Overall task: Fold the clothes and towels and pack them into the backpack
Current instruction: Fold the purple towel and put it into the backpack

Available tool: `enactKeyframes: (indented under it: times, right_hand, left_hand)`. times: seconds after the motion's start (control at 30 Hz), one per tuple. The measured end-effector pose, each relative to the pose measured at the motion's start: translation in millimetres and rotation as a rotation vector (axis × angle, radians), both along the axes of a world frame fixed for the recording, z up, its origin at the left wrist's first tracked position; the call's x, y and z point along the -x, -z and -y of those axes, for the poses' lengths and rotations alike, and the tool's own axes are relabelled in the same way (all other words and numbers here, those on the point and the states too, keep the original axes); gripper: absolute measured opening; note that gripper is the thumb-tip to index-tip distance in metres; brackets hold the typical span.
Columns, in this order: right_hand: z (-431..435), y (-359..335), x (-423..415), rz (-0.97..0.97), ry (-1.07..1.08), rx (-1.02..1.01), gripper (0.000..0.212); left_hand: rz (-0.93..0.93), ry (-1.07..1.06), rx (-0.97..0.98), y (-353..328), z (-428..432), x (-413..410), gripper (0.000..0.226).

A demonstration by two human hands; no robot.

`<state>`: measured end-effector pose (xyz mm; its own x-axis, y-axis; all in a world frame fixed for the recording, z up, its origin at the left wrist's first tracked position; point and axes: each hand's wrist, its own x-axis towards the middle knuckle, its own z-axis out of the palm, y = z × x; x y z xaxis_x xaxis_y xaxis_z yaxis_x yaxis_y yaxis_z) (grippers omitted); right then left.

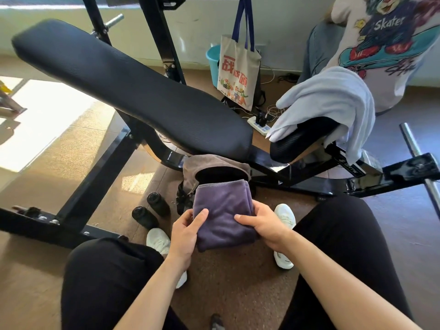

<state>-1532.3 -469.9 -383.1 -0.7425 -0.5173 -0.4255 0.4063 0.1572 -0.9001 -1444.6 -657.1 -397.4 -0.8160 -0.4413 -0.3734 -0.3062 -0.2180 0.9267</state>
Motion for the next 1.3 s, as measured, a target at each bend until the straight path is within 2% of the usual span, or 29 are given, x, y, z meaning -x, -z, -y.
enactKeyframes:
  times: [0.07,0.1,0.17,0.23,0.4,0.47,0.57,0.7,0.77,0.83,0.9,0.93,1.03,1.1,1.2,1.23,1.3]
  right_hand:
    - [1.0,5.3,-2.2,-0.191,-0.054,-0.13,0.048]
    - [2.6,8.2,-4.1,-0.281,-0.082,-0.175,0.063]
    - [4.8,10.6,-7.6,-0.403,-0.149,-0.194,0.097]
    - [6.3,8.5,-11.3,-0.486,-0.225,-0.173,0.108]
    - [8.6,14.9,-14.4,-0.574,-0.397,-0.297,0.09]
    - [8.8,22.8,-14.9,-0.566,-0.398,-0.38,0.095]
    - [10.3,26.8,-13.5,-0.527,-0.347,-0.422,0.102]
    - [10.7,27.7,-11.4,-0.551,-0.305,-0.381,0.086]
    - [9.8,22.8,-12.7,-0.454,-0.293,-0.308,0.072]
    - [10.1,14.7,-15.1,-0.168,-0.239,-0.095,0.058]
    - [10.4,7.6,-16.3,0.117,-0.115,0.158,0.051]
    - [10.8,4.4,-15.4,0.181,-0.063,0.209,0.047]
    - [11.7,-1.7,-15.1,0.135,0.07,0.104,0.028]
    - [12.6,-1.6,-15.0,0.131,0.13,0.075,0.023]
    - [14.9,-5.8,-13.6,0.143,0.153,0.072,0.02]
    - [15.7,-8.2,-13.4,0.146,0.142,0.066,0.017]
    - [16.2,-9.3,-14.4,0.138,0.093,0.057,0.017]
  left_hand:
    - [0.025,-0.018,0.139,4.9,0.1,-0.8,0.027]
    - [0.04,-0.03,0.206,7.9,-0.2,-1.2,0.026]
    - [0.066,-0.055,0.328,13.9,0.5,-0.7,0.025]
    - [0.084,-0.077,0.428,19.6,3.3,0.5,0.025]
    - [0.058,-0.091,0.587,21.8,4.2,0.0,0.027]
    - [0.019,-0.045,0.613,20.0,3.3,-0.5,0.032]
    - [-0.085,0.124,0.577,19.5,2.6,-1.3,0.049]
    - [-0.223,0.352,0.447,14.0,-4.4,-6.2,0.056]
    - [-0.207,0.411,0.369,9.1,-7.2,-7.0,0.053]
    - [-0.19,0.409,0.311,6.4,-6.9,-5.8,0.046]
    - [-0.194,0.414,0.331,6.4,-5.2,-4.7,0.038]
    - [-0.204,0.433,0.344,5.8,-4.8,-4.9,0.036]
    - [-0.202,0.475,0.212,-0.7,-6.1,-7.6,0.036]
    - [-0.207,0.425,0.105,-7.4,-8.0,-8.7,0.036]
    - [-0.21,0.248,0.188,-7.5,-5.8,-6.9,0.046]
    - [-0.185,0.24,0.243,-5.5,-3.8,-5.5,0.054]
    - [-0.118,0.365,0.268,-3.7,-3.3,-3.6,0.074]
